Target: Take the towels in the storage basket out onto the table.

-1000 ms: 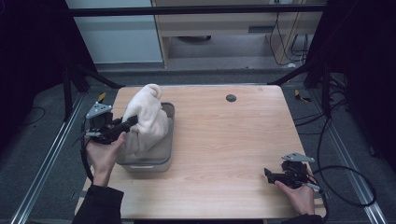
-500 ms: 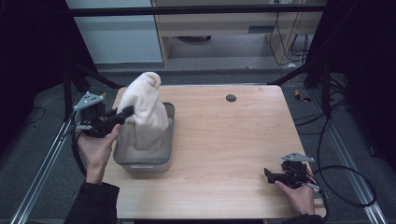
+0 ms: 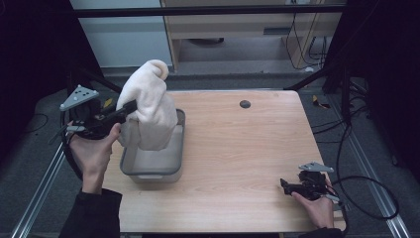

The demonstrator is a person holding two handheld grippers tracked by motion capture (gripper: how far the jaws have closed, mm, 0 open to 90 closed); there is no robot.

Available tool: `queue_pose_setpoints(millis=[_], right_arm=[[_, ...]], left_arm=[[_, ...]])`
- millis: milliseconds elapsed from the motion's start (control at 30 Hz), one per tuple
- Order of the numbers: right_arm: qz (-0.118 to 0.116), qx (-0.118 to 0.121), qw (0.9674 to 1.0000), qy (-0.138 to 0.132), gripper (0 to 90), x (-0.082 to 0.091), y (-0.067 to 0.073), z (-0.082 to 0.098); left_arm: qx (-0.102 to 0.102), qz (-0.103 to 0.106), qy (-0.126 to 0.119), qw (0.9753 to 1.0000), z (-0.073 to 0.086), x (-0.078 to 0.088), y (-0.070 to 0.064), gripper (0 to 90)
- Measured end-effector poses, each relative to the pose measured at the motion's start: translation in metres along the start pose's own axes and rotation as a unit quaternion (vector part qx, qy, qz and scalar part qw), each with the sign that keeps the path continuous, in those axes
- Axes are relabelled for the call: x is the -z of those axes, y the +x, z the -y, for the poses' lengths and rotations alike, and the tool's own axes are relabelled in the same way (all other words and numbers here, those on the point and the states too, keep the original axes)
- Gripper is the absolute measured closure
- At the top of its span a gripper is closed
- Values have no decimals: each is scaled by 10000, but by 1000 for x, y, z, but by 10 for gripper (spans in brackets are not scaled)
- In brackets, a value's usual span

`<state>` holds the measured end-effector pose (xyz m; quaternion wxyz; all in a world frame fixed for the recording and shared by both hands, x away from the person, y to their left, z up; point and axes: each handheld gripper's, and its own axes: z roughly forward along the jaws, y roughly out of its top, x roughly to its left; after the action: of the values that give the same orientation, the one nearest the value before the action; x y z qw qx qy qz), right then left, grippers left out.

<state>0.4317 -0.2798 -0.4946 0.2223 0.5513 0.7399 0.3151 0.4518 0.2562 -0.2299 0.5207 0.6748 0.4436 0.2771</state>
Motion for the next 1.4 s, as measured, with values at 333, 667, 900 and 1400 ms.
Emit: queue_pose_setpoints(millis=[333,667,900,1400], right_arm=[[4,-2,10000,-11,57,1,0,0],[0,0,10000,-34,57,2,-1,0],[11,14,10000,-69,57,3,-1,0],[-12,-26,9999,-98,61,4,-2,0]], left_arm=[[-277,242,-112,9993,-14,-1,-30,737],[-593,524,-112,9968,-24,-15,-69,737],[-724,684,-61,9950,-25,-31,-90,737],[-846,814,263,9927,2,-78,-114,737]])
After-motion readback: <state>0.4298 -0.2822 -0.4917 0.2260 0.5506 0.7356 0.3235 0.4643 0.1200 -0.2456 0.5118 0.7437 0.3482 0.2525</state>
